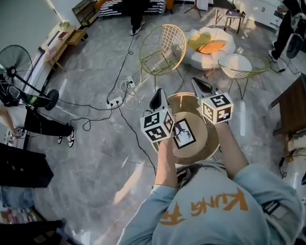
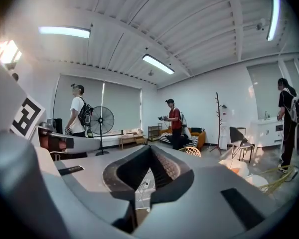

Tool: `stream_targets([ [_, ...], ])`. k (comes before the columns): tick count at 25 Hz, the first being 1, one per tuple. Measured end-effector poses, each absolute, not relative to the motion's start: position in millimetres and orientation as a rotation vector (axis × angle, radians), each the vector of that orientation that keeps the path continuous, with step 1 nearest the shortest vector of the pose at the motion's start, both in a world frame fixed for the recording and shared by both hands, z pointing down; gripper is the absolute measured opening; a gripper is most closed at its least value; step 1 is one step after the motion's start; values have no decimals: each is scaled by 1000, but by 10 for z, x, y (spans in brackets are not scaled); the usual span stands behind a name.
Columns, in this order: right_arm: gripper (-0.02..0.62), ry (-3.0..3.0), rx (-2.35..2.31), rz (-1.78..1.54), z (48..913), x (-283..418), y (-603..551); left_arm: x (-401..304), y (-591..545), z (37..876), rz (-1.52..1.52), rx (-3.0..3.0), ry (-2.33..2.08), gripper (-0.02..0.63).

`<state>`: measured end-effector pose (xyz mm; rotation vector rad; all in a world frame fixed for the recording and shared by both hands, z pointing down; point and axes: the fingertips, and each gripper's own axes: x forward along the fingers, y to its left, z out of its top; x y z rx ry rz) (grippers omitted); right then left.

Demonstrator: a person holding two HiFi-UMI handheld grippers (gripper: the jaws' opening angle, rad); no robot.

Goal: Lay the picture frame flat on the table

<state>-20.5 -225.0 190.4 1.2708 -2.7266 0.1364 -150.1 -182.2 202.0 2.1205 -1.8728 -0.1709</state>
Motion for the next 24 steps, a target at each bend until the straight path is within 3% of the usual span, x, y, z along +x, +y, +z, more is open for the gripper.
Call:
stream_targets([
  [13, -3, -2764, 1362, 107, 1820, 61, -2335, -1345, -1984, 1833, -76, 2201, -1987, 21],
  [24, -3, -2765, 1358, 70, 1684, -157, -2592, -1512, -2261, 1778, -90, 2204, -1943, 21],
])
